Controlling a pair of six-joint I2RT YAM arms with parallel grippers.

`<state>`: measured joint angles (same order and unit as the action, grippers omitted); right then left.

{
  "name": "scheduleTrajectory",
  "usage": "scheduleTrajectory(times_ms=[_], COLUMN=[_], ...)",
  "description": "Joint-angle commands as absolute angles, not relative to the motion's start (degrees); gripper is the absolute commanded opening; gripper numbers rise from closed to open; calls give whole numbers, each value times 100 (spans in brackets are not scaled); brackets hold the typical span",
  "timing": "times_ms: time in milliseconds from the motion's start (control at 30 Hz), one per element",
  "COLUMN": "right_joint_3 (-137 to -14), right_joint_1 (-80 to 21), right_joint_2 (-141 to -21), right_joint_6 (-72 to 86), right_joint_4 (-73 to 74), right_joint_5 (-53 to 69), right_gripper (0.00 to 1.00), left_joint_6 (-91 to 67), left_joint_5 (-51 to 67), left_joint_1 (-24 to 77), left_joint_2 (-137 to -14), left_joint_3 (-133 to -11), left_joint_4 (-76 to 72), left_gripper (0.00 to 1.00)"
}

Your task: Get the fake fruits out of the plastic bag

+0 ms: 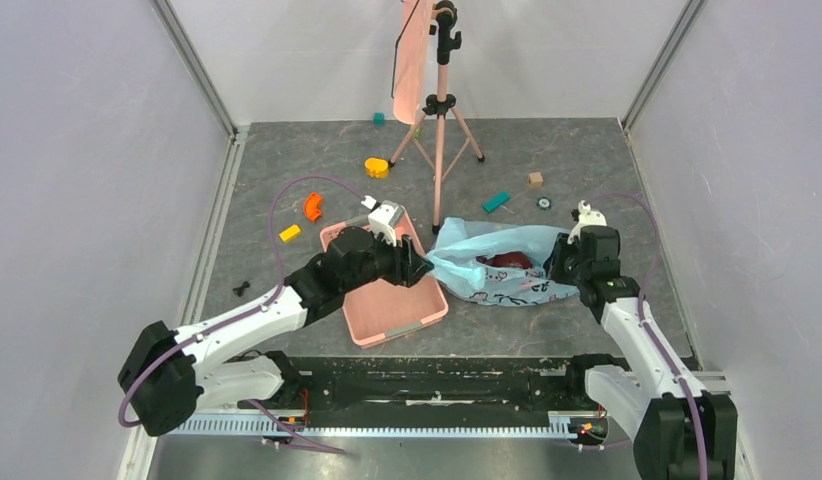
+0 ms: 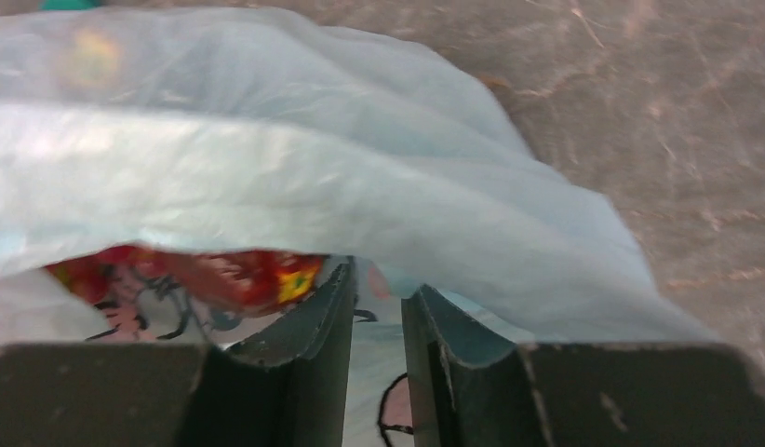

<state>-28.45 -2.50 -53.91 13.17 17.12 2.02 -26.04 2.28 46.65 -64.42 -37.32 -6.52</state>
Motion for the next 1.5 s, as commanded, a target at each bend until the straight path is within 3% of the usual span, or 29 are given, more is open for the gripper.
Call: scheduleTrajectory(times_ms=[0, 167, 367, 633, 1000, 1200, 1467], right_joint_3=[-2760, -2717, -2597, -2599, -2575, -2584, -2609], right_joint_1=[-237, -238, -237, -241, -234, -235, -239], right_joint_2=[-4965, -4882, -4853, -4772, -5001, -5168, -5227], right_joint_6=[1028, 1101, 1240, 1494, 1762, 1717, 1725], right_joint_4=[1031, 991, 850, 809, 792, 792, 1243], right_joint_5=[1324, 1536, 1704, 1659, 1669, 1756, 923], right_gripper=[28, 27, 23, 21, 20, 21, 24], left_joint_6=[-2511, -2697, -2075, -2147, -2036, -1910, -2325], left_joint_5=[1392, 1567, 420, 545, 86, -1291, -1438], left_joint_1=[4667, 4953, 6047, 6244, 6248, 6379, 6655], left_joint_2=[-6044, -5868, -6282, -8082, -10168, -10506, -10809], left_joint_3=[-4385, -5003, -6185, -6901, -7306, -6982, -6277], left_joint_4=[-525, -314, 352, -222, -851, -729, -931], left_gripper=[63, 64, 55, 2, 2, 2, 2])
